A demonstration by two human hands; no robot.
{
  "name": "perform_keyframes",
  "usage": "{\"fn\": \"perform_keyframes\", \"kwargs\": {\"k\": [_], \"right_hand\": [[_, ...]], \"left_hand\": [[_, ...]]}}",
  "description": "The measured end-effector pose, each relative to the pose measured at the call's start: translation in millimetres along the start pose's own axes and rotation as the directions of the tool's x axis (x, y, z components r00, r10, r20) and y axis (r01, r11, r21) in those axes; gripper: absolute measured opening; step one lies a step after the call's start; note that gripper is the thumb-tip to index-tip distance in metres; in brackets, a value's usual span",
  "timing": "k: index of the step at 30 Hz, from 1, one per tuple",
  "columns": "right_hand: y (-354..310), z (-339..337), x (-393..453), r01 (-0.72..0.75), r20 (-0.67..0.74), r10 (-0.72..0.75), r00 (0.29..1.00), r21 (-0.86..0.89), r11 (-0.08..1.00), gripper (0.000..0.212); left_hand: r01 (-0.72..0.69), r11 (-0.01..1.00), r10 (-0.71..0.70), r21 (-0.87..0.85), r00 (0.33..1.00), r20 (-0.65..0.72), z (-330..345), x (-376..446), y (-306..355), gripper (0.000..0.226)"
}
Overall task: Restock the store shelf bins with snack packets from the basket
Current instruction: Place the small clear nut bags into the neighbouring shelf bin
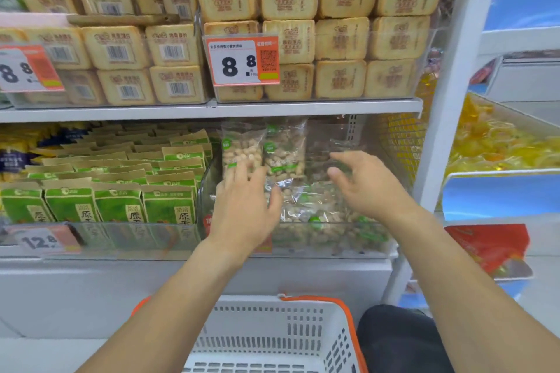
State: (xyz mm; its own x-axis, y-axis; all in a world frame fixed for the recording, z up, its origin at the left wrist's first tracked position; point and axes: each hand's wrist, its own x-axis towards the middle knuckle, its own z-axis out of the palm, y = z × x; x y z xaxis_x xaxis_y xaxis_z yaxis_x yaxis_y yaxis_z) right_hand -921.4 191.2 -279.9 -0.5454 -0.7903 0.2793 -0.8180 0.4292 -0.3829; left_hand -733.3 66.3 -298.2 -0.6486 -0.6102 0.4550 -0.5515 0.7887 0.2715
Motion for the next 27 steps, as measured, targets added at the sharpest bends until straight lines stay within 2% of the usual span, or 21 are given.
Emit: {"fn": "perform_keyframes", "kwargs": {"k": [2,5,7,10,12,15,17,19,21,24,27], "right_hand": [[12.4,1.1,-12.9,-0.042,0.155,0.063,0.986,-0.135,0.990,0.067],[14.2,20.9,-23.8,-0.016,0.317,0.109,0.942,-0.282,0.959,0.067],[9.4,23.5,-22.2,-0.015,0.341,0.116,0.933,-0.285,0.958,0.065],[6.8,15.3,-18.8,-0.049,0.406,0.163,0.899,-0.275,0.960,0.063],[2.4,11.4,-21.3,-0.060,0.402,0.176,0.899,-0.284,0.957,0.062],[-22.8,15.6,-30.7,-0.020,0.281,0.094,0.955,-0.255,0.967,0.060],[-49.3,27.5,-35.8,0.124,0.284,-0.071,0.956,-0.173,0.977,0.056],[-68.8,40.4,-40.6,0.189,0.329,-0.141,0.934,-0.116,0.975,0.055],[-72.3,49.2,-40.6,0.168,0.357,-0.119,0.927,-0.112,0.979,0.056],[-74.3,52.2,-40.4,0.155,0.393,-0.078,0.916,-0.169,0.973,0.058],[-83.2,46.4,-36.8,0.129,0.440,-0.024,0.898,-0.209,0.969,0.057]], "left_hand": [[-0.030,0.994,0.007,0.109,0.977,0.212,3.7,-10.6,4.2,0.055],[-0.066,0.977,-0.043,0.204,0.873,0.485,-0.2,-9.9,4.5,0.068],[-0.045,0.983,-0.065,0.179,0.825,0.561,-4.9,-4.9,5.8,0.072],[-0.054,0.978,-0.083,0.203,0.790,0.607,-7.4,0.1,8.2,0.077],[-0.059,0.972,-0.104,0.229,0.764,0.637,-8.1,2.3,10.1,0.080],[-0.075,0.968,-0.100,0.240,0.760,0.642,-5.5,4.8,11.1,0.084],[-0.069,0.977,-0.074,0.202,0.779,0.623,-2.8,4.2,6.2,0.080],[-0.057,0.990,-0.033,0.129,0.797,0.602,-1.3,1.8,-0.4,0.085],[-0.052,0.997,0.013,0.051,0.821,0.571,-2.7,-3.1,-6.7,0.093],[-0.097,0.990,0.135,-0.102,0.861,0.491,-12.3,-14.7,-14.7,0.082],[-0.207,0.959,0.254,-0.192,0.929,0.270,-32.2,-22.7,-26.2,0.062]]}}
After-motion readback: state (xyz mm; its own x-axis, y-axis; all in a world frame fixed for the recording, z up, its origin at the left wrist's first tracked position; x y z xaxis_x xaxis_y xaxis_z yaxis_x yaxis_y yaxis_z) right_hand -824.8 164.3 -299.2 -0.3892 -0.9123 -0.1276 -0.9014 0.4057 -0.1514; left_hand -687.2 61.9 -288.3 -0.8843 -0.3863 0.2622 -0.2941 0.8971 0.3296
